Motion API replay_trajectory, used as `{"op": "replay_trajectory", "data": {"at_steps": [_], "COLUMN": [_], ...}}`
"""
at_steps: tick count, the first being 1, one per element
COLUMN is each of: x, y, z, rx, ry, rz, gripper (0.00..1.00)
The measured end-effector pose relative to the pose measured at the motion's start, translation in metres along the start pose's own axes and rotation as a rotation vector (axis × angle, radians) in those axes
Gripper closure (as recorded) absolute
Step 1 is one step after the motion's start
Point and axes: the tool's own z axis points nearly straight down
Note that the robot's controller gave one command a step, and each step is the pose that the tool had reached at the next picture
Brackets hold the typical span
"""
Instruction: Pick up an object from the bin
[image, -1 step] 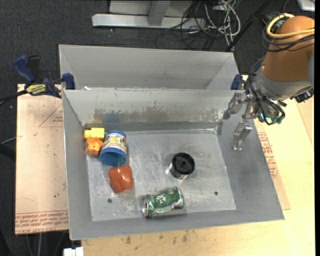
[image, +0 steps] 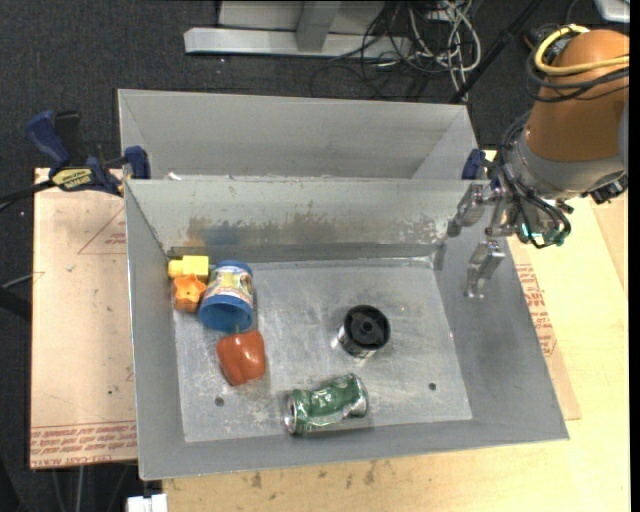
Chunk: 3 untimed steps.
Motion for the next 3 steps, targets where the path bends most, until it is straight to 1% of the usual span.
{"op": "replay_trajectory", "data": {"at_steps": [1, 2, 3], "x": [0.004, 0.017, 0.013], "y": [0.031, 0.038, 0.074], "z": [0.005, 0.061, 0.092], "rx": [0.001, 0.001, 0.001], "ry": [-0.004, -0.009, 0.001], "rz": [-0.070, -0.091, -0.082], "gripper": [0.00, 0.00, 0.00]}}
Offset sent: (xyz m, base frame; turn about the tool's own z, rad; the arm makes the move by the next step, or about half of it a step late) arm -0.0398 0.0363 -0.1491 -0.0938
